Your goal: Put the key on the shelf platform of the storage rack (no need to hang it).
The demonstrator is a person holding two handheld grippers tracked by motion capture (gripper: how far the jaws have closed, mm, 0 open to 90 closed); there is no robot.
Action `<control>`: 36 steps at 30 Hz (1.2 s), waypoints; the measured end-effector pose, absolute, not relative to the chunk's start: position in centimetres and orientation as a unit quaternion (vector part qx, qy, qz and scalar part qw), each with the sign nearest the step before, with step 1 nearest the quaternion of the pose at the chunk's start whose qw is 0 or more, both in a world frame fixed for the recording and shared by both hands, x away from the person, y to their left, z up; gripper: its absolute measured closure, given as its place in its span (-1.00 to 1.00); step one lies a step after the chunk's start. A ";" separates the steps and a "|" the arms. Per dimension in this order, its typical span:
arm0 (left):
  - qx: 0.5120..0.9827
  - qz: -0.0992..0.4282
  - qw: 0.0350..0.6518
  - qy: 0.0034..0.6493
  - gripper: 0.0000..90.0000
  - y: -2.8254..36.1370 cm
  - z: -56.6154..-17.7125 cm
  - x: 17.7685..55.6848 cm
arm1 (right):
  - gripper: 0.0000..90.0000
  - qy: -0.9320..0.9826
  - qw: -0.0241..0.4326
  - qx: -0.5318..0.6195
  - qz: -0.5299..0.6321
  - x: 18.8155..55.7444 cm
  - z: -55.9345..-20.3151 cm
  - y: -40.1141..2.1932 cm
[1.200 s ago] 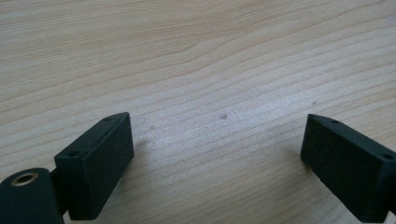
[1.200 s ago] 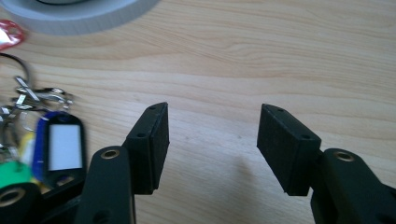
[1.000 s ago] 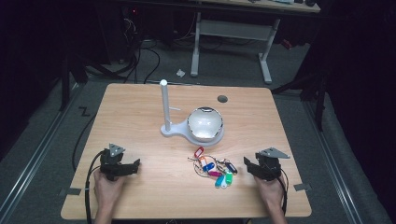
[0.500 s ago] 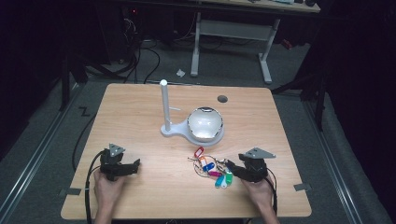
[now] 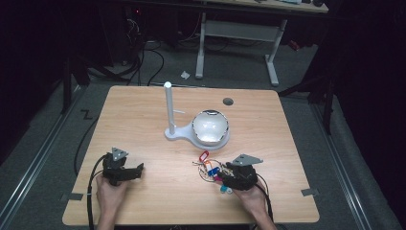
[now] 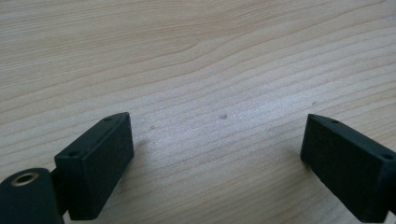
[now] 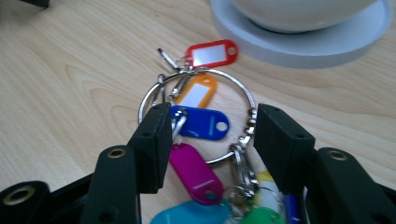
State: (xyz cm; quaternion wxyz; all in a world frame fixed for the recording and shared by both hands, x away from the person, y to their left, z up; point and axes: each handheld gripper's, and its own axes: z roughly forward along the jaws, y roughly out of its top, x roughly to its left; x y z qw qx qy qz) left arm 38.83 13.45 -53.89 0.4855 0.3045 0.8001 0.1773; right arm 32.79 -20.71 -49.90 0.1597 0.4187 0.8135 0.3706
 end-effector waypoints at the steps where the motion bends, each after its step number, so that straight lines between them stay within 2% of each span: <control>1: 0.303 0.177 0.485 0.801 -0.78 13.4 -53.9 38.8 | 0.07 0.815 0.156 0.417 0.371 32.8 -50.0 -20.5; 15: 0.305 0.177 0.485 0.800 -0.78 13.5 -53.9 38.8 | 0.13 0.829 0.134 0.415 0.350 33.6 -51.6 -18.5; 25: 0.305 0.178 0.485 0.800 -0.78 13.5 -53.9 38.8 | 0.22 0.833 0.141 0.416 0.337 34.0 -52.3 -18.1; 32: 0.303 0.177 0.485 0.801 -0.78 13.4 -53.9 38.8 | 0.45 0.843 0.163 0.400 0.319 34.0 -52.2 -17.9; 35: 0.303 0.176 0.484 0.802 -0.78 13.4 -53.9 38.8 | 0.58 0.846 0.164 0.396 0.317 34.0 -52.2 -17.9; 36: 0.302 0.176 0.484 0.802 -0.78 13.4 -53.9 38.8 | 0.71 0.846 0.161 0.395 0.319 34.1 -52.2 -18.0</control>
